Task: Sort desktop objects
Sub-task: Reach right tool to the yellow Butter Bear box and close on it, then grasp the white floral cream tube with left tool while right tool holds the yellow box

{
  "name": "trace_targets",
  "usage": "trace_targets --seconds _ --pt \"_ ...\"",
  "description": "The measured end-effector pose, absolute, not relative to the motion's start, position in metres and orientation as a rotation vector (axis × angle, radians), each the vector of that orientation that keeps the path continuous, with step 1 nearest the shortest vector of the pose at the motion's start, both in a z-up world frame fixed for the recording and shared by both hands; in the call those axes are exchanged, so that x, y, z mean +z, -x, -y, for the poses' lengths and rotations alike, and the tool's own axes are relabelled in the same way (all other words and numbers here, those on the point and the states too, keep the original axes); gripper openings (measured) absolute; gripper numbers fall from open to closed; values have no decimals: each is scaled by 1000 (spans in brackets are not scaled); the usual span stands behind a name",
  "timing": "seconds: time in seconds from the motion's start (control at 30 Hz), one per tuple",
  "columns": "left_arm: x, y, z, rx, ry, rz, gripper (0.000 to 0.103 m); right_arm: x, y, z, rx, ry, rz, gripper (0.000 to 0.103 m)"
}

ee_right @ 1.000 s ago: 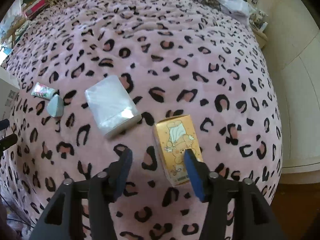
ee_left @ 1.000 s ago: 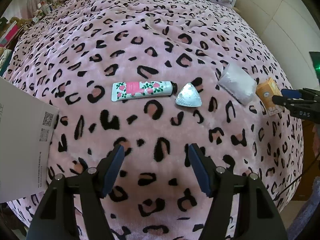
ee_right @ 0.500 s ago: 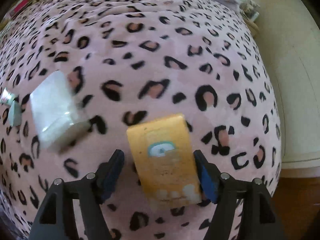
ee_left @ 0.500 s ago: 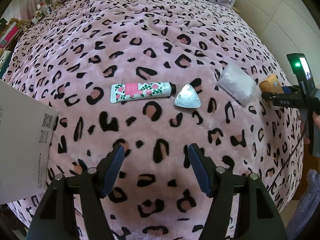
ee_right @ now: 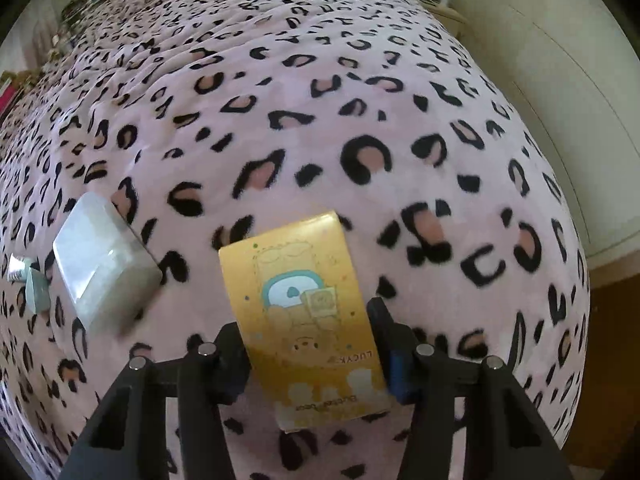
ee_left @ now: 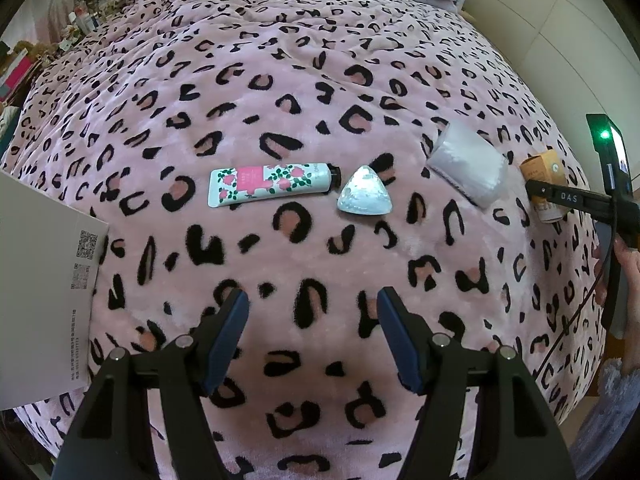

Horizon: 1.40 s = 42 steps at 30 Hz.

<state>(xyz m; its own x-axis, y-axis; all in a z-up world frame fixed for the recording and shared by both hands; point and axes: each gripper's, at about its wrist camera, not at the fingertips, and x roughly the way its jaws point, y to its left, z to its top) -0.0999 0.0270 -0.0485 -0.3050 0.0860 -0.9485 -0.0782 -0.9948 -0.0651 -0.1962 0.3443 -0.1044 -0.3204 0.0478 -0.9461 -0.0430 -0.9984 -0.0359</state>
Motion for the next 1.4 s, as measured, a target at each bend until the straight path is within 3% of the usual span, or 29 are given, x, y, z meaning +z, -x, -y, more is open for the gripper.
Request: trace_targets --seconds 0.2,0.43,0.7,0.9,1.0,1.13,1.4 --pt "-45 102 -25 2466 1774 -7 68 -92 184 -339 2508 1785 -90 46" --pt "-40 130 -1 2475 1750 -1 68 -43 154 -312 2629 1686 -129 46" --pt "-58 166 15 2454 1751 -4 68 -47 138 -307 2636 1726 -214 46" --pt "-76 187 -6 2460 1669 -309 68 -56 122 -299 2645 1779 -254 46" --pt "-84 193 -12 2388 1622 -495 85 -56 121 -298 2655 1788 -281 46" --pt "-95 187 -21 2260 1557 -631 96 -55 123 -297 2667 1793 -321 46" --pt "-131 207 -35 2255 1552 -718 96 -58 127 -289 2676 1819 -351 46"
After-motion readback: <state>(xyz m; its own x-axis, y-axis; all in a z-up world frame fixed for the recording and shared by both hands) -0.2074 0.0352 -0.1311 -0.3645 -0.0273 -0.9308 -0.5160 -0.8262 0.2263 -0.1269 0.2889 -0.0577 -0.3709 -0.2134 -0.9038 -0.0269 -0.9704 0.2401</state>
